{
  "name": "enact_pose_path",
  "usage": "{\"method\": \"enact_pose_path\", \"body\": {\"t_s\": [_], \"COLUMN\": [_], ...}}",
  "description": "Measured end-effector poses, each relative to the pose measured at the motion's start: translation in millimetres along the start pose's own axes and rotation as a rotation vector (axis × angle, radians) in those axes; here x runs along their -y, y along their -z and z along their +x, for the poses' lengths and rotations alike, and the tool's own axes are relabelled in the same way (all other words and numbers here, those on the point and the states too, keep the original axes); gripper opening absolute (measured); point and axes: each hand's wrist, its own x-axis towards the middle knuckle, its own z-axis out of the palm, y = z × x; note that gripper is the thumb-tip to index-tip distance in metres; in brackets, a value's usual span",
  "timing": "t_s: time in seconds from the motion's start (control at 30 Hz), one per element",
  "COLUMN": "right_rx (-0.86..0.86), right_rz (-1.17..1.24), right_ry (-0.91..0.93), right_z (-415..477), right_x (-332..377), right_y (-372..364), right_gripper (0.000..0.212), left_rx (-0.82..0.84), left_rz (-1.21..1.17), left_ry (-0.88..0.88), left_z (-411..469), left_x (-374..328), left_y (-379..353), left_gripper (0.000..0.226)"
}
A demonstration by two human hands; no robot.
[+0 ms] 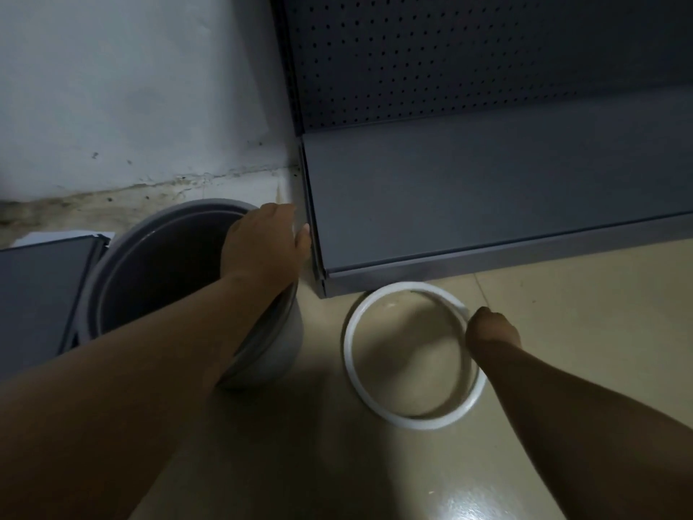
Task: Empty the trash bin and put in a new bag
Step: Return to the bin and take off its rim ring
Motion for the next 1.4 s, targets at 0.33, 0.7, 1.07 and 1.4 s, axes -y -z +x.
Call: {"method": "enact_pose_path", "body": {"t_s": [0.33,0.7,1.07,1.4], "right_rx": [-0.025,0.014,-0.019,-0.222], "right_rz": [-0.347,-0.438,-0.430,-0.414], "right_ry": [0.268,0.396,0.651,1.025], "right_z": [-23.2,-157.4,-352.9,-490.5], "right_x": [40.2,105.0,200.7,267.3], "right_y": [38.7,217.0,449.2,586.7], "right_gripper": [0.039,0.043,0.036,0.043], "left_rx": [-0.012,0.041,-0.075,-0.370], "left_rz": [0.008,0.040,0.056,0.112], "left_ry": [-0.023,0.060,0.177,0.303], "left_z": [8.9,-27.8,-89.9,-174.0], "left_x": [14.1,3.7,-6.8,-21.5], "left_y": [23.0,207.2,501.3,693.2], "left_gripper": [0.046,0.045,0.040,0.045]}}
